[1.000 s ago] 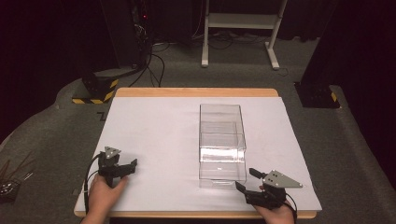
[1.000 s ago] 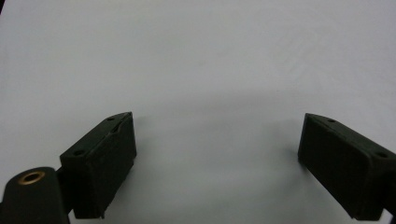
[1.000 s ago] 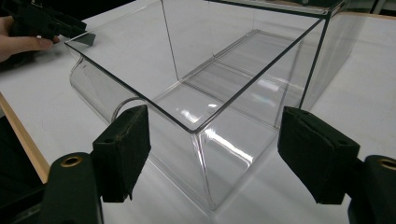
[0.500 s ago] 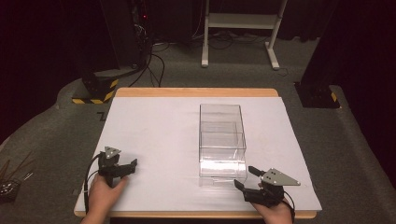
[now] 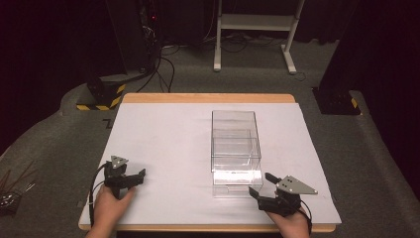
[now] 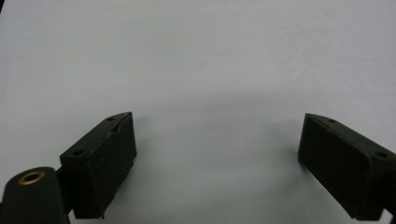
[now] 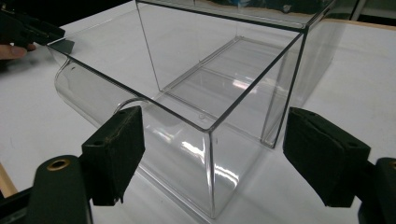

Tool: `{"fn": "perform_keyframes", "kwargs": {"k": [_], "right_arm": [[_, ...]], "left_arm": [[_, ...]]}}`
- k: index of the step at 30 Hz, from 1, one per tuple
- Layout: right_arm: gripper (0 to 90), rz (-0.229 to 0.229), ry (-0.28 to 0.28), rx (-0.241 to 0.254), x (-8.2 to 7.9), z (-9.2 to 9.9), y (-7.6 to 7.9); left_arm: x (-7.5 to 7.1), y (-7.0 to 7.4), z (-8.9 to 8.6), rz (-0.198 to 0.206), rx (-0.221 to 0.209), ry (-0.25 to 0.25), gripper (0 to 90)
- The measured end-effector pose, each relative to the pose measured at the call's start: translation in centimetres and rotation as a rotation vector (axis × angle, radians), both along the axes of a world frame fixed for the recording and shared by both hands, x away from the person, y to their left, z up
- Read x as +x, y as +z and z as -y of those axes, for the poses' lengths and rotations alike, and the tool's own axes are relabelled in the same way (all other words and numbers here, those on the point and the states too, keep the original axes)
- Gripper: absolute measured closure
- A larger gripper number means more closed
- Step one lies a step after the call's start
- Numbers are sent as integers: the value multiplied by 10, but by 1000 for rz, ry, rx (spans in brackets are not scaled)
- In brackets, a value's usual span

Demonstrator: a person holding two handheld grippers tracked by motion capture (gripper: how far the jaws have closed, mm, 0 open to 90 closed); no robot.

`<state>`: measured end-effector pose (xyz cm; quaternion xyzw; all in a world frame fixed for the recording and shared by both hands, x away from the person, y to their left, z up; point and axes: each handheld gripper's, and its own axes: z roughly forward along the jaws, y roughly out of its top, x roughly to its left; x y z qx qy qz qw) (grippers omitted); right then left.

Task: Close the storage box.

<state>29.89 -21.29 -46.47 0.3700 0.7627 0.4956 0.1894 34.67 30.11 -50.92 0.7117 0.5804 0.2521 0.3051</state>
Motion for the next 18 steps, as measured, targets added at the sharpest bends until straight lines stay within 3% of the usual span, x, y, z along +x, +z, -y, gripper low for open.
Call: {"fn": "perform_keyframes", "kwargs": {"k": [18], "right_arm": [[187,10,-35,3,13,-5,-1]], "left_arm": [[0,0,0,0,0,0,114]]}}
